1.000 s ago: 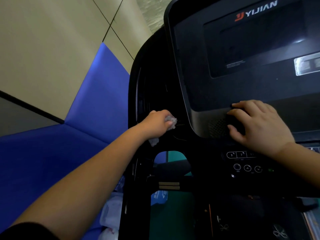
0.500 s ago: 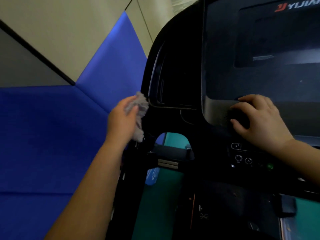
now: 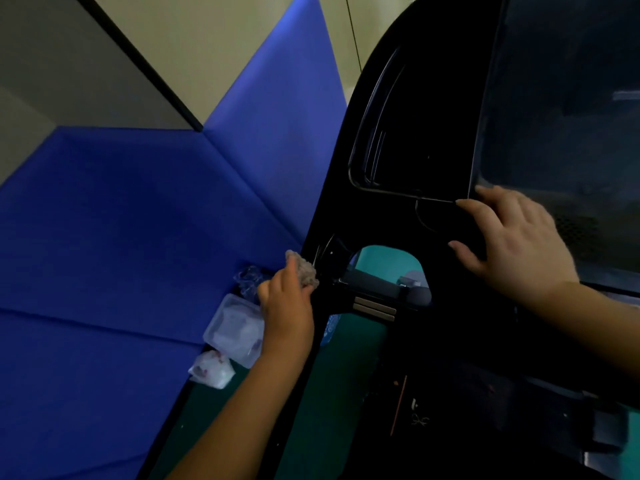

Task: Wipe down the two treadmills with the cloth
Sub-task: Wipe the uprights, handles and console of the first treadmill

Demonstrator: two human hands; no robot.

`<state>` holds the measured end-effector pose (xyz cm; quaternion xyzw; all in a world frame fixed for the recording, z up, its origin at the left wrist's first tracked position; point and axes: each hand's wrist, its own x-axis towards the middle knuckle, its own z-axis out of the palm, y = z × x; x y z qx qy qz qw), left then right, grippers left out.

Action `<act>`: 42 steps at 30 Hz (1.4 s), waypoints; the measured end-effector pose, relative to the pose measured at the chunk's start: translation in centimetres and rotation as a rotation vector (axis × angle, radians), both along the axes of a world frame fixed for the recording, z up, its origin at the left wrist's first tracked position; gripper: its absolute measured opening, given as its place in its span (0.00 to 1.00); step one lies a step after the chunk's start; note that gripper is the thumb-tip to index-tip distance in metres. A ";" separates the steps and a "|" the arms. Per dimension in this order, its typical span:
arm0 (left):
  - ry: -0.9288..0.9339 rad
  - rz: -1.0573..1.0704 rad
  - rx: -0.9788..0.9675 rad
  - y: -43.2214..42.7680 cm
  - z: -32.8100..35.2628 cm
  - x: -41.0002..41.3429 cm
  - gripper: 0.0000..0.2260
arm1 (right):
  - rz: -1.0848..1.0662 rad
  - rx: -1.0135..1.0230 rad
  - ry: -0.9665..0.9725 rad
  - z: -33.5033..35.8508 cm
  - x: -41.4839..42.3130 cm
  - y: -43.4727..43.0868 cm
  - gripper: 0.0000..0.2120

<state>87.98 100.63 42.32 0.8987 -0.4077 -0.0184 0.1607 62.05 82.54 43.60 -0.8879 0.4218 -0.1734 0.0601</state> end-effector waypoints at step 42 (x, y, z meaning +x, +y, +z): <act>-0.051 0.262 0.037 15.8 -1.1 -4.8 0.27 | 0.124 0.023 0.006 0.7 -1.2 1.1 0.29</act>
